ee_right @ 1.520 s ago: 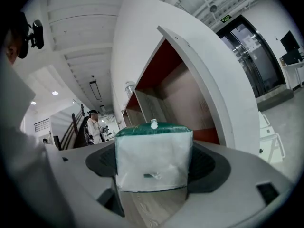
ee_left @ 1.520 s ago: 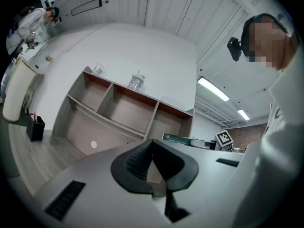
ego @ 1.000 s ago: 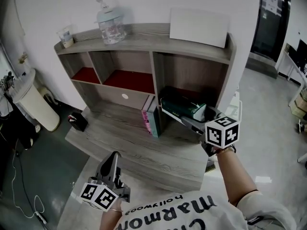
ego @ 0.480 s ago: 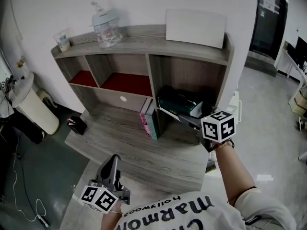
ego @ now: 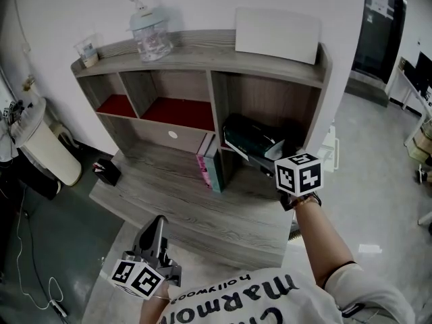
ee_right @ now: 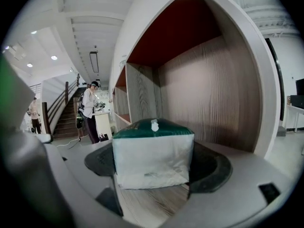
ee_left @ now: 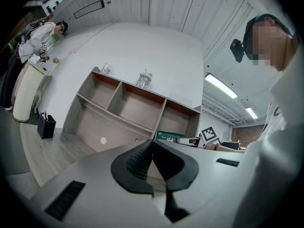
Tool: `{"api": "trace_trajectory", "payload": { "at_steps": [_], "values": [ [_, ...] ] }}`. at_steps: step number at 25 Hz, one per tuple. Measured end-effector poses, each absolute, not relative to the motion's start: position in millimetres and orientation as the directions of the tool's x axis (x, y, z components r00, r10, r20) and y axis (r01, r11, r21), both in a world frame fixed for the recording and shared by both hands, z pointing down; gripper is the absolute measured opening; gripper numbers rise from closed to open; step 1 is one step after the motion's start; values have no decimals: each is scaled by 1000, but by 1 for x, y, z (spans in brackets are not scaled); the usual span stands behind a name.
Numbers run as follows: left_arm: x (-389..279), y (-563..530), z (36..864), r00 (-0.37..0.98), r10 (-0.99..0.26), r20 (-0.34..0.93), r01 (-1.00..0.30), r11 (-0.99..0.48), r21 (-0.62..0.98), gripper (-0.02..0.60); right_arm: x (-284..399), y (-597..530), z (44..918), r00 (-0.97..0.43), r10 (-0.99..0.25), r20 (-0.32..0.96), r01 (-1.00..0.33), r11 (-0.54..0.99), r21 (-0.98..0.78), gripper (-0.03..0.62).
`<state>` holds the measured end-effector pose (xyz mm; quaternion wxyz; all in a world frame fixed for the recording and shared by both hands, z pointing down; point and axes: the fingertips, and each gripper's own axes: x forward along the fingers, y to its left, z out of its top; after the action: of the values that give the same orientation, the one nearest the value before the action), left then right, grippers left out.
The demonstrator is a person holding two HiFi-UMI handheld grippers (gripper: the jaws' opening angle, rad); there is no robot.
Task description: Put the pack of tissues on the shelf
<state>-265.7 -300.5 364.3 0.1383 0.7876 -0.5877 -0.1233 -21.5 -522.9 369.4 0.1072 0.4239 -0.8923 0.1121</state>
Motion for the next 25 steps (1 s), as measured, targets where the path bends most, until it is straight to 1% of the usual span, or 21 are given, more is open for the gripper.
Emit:
{"api": "trace_trajectory", "payload": {
  "at_steps": [7,15,25],
  "values": [
    [-267,-303,363,281,-959,-43,-888,-277,368,17,-6,-531,369,-514,-807,291,-854,514,-83,451],
    [-266,-308,365,292,-956,-41,-884,-286,371,17,-3,-537,373,-445,-846,294,-893,446,-69,449],
    [-268,-308,364,279,-959,-42,-887,-275,372,17,4,-546,375,-355,-891,284,-935,343,-94,448]
  ]
}}
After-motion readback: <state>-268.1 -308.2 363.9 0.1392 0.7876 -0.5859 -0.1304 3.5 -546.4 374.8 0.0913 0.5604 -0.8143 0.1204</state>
